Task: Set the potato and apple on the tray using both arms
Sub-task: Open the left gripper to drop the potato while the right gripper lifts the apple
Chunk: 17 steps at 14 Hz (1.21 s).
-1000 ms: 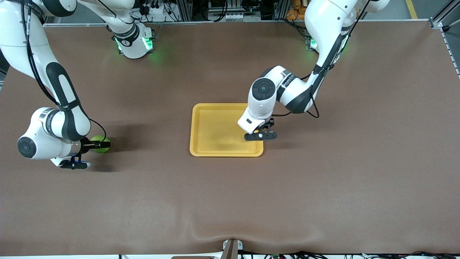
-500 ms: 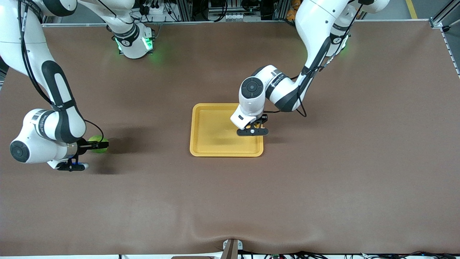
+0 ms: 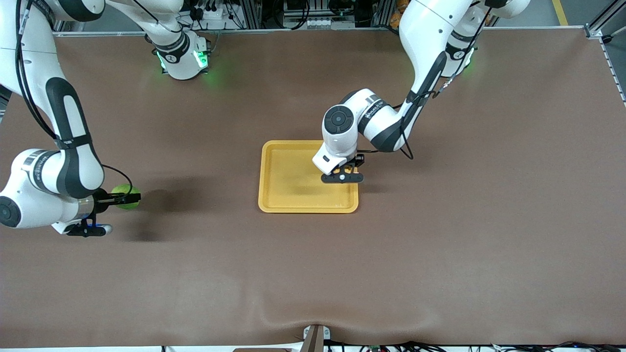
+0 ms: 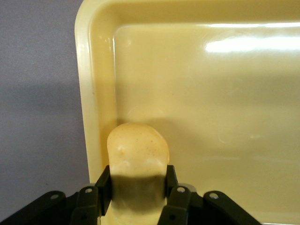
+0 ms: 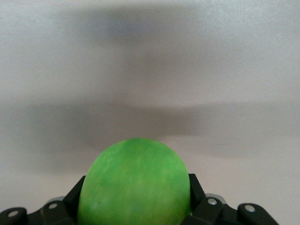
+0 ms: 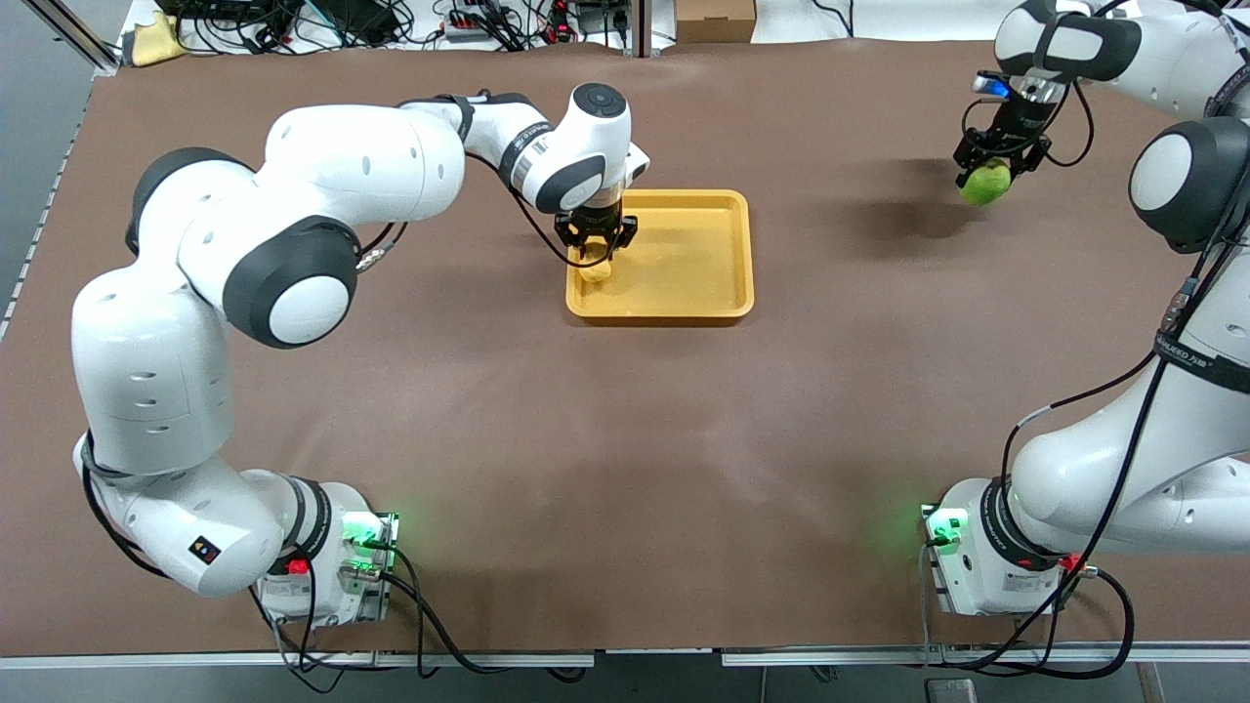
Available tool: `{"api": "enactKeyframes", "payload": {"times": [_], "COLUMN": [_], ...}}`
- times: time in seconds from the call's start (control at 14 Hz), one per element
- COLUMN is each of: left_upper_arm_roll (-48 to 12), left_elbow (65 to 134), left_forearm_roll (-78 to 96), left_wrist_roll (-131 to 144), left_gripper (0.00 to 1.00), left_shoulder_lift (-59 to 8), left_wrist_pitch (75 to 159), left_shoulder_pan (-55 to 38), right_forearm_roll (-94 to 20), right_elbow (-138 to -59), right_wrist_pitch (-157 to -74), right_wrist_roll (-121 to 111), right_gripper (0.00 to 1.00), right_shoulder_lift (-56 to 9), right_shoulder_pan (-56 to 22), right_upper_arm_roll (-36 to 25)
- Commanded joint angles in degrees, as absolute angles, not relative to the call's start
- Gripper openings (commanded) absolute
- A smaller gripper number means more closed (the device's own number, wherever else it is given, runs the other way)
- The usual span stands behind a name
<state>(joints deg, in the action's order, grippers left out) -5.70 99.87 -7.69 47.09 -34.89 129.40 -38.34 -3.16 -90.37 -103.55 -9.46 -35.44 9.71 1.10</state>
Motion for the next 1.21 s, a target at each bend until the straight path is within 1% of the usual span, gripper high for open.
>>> {"api": "enactKeyframes", "payload": {"times": [0.0, 0.14, 0.29, 0.36, 0.43, 0.5, 0.57, 0.64, 0.71, 0.86, 1.14], "left_upper_arm_roll": [-5.3, -5.3, -5.3, -5.3, -5.3, -5.3, -5.3, -5.3, -5.3, -5.2, -4.9], "left_elbow": [99.1, 98.9, 99.0, 99.0, 99.0, 99.0, 99.0, 99.0, 98.9, 98.3, 94.8], "left_forearm_roll": [-9.2, -9.1, -9.1, -9.1, -9.1, -9.1, -9.1, -9.1, -9.2, -9.2, -9.3], "left_wrist_roll": [48.7, 48.7, 48.7, 48.7, 48.8, 48.9, 49.0, 49.7, 50.7, 50.6, 50.3], "left_gripper": [0.0, 0.1, 0.28, 0.33, 0.42, 0.52, 0.66, 0.9, 1.0, 1.0, 1.0], "left_shoulder_lift": [-35.4, -35.7, -35.8, -35.9, -36.1, -36.2, -36.3, -36.5, -36.5, -35.9, -33.1], "left_wrist_pitch": [128.4, 128.4, 128.4, 128.4, 128.4, 128.4, 128.4, 128.4, 128.4, 126.8, 119.0], "left_shoulder_pan": [-39.3, -39.3, -39.3, -39.3, -39.3, -39.3, -39.3, -39.3, -39.3, -39.3, -38.3], "right_forearm_roll": [-3.9, -4.7, -5.2, -5.2, -5.3, -5.3, -5.4, -5.8, -6.9, -8.3, -9.1], "right_elbow": [-87.3, -86.3, -86.2, -86.2, -86.1, -86.1, -86.1, -86.1, -86.0, -86.0, -86.0], "right_wrist_pitch": [-99.1, -97.6, -97.0, -96.9, -96.2, -95.7, -95.3, -94.7, -94.1, -94.1, -94.0], "right_wrist_roll": [-9.1, -8.9, -7.6, -5.6, -3.7, -2.2, -0.3, 1.8, 3.6, 5.9, 11.1], "right_gripper": [0.0, 0.0, 0.0, 0.0, 0.0, 0.0, 0.0, 0.0, 0.0, 0.0, 0.0], "right_shoulder_lift": [-34.7, -33.8, -33.1, -32.7, -32.2, -31.6, -31.0, -30.7, -30.3, -30.0, -29.7], "right_shoulder_pan": [9.5, 9.1, 8.1, 7.6, 6.6, 5.6, 4.8, 3.8, 2.9, 1.6, -1.3], "right_upper_arm_roll": [1.5, 1.6, 1.6, 1.6, 1.6, 1.6, 1.6, 1.7, 1.6, 1.6, 1.7]}}
